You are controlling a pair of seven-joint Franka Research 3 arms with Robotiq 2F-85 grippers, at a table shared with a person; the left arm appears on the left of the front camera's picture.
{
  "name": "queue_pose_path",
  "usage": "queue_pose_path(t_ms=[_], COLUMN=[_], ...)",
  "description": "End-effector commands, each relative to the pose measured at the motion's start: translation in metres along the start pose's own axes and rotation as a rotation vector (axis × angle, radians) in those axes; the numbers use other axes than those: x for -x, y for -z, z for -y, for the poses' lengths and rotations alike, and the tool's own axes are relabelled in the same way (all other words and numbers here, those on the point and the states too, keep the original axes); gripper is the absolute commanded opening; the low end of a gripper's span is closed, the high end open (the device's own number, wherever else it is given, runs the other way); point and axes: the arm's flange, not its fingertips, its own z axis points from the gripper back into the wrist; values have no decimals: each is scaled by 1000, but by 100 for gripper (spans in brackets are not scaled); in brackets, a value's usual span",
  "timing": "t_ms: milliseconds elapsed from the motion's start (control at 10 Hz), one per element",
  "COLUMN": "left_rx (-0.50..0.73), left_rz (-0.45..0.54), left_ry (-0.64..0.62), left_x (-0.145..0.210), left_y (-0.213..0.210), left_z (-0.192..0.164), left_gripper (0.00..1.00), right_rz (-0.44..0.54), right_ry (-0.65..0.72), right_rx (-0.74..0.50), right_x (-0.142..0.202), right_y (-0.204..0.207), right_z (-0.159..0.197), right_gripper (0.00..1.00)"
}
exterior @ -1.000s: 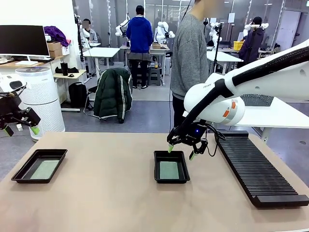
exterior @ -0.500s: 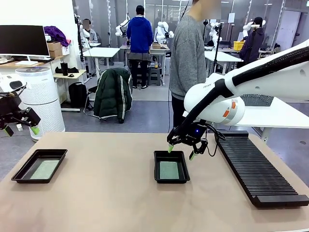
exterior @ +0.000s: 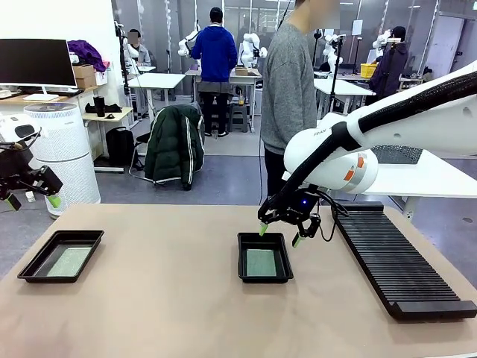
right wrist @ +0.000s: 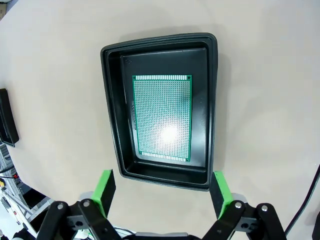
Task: Inspect and transfer BCBs to ESD trays.
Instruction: Pick up the ESD tray and place it on the left side of the table.
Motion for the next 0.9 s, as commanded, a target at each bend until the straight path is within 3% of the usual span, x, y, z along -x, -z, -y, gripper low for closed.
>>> queue_pose_path(t_ms=[0,100,400,800], left_rx=[60,133,192,337], left_rz=[28,29,-21,-93], left_ry=[36,47,57,43], left_x=[-10,-16,-25,-34], left_y=[-8,-13,-13,25], left_z=[13,28,73,160], left_gripper=[100,100,100,100], right_rz=[0,23,57,73], right_ry=[0,7,-22,-45], right_rx=[0,20,107,218], right_x=[0,10,27,30], right_y=[0,-22,-67,-103], right_z=[0,6,22,40], right_gripper=[100,100,100,100])
